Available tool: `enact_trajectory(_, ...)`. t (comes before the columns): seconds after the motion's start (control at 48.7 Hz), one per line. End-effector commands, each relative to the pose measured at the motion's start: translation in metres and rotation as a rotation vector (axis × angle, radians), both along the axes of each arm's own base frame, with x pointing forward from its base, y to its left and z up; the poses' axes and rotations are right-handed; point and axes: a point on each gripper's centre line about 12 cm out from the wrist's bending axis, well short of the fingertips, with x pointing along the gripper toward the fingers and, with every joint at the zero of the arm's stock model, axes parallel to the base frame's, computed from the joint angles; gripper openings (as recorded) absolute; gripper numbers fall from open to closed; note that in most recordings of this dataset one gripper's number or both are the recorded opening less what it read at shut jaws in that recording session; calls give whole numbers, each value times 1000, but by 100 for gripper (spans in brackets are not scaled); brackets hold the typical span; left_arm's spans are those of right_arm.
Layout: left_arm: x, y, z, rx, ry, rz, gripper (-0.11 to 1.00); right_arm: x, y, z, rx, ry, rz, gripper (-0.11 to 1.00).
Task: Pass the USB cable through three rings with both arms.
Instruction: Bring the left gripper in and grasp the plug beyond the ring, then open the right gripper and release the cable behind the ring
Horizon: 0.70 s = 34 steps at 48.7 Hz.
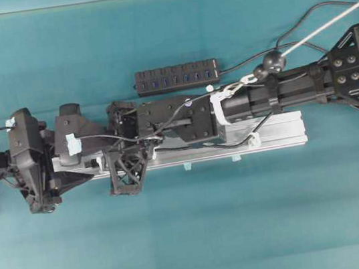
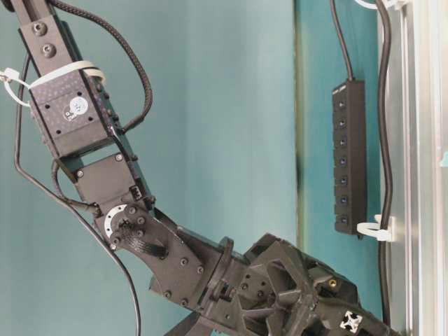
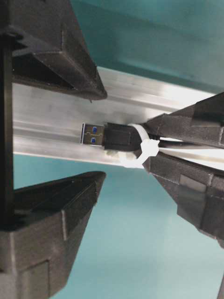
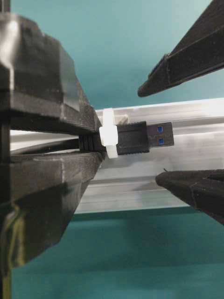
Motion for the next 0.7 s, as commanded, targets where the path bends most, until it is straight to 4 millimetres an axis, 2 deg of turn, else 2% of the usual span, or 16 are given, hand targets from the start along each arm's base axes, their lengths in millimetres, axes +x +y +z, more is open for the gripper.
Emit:
enact_trajectory(0.0,5,0,3,1,-25,-2,66,5,11,17,10,-54,10,-7)
enact_trajectory(0.473,13,0,2,2,-29,-3,62,5,11,17,12,-60,4,-7)
enact_trajectory(0.575,15,0,1,4,-27,-4,53,5,12,17,12,-61,6,-7)
enact_trajectory(0.678,15,0,1,6,-27,-6,38,6,12,17,14,-63,5,-7)
